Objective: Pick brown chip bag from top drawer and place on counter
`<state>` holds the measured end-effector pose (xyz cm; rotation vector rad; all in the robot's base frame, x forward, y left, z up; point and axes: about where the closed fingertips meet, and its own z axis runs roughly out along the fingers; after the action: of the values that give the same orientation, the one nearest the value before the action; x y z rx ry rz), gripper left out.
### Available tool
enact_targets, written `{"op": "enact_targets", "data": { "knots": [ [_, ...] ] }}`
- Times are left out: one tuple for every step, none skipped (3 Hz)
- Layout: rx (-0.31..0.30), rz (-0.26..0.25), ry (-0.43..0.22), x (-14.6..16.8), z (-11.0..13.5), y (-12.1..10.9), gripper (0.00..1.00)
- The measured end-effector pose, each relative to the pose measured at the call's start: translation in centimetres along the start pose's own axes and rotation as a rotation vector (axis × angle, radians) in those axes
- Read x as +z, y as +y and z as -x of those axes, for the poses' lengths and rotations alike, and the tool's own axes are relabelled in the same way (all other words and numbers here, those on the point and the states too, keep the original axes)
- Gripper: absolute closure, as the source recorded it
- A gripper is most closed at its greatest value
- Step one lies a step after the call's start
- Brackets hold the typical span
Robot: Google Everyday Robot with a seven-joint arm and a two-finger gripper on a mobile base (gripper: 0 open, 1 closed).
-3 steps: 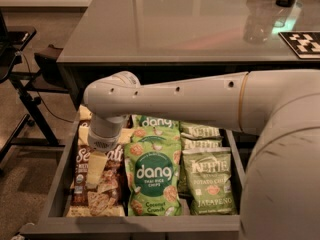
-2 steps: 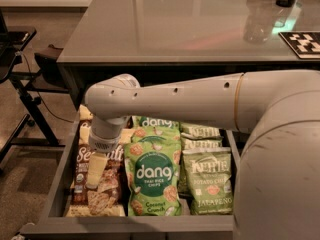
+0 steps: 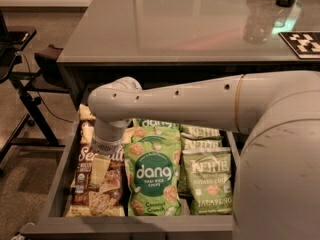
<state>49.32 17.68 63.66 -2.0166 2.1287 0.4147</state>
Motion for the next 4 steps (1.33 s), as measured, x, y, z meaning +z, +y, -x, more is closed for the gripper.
{"op": "enact_targets", "data": {
  "knots": [
    [0.0,0.0,0.0,0.0,0.0,0.0,0.42],
    [0.0,0.0,0.0,-0.9,0.3,0.1,0.65],
    [0.0,0.0,0.0,-1.6,0.5,0.1,0.89],
    [0.0,0.0,0.0,-2.0,0.7,0.2,1.0]
  ]
}}
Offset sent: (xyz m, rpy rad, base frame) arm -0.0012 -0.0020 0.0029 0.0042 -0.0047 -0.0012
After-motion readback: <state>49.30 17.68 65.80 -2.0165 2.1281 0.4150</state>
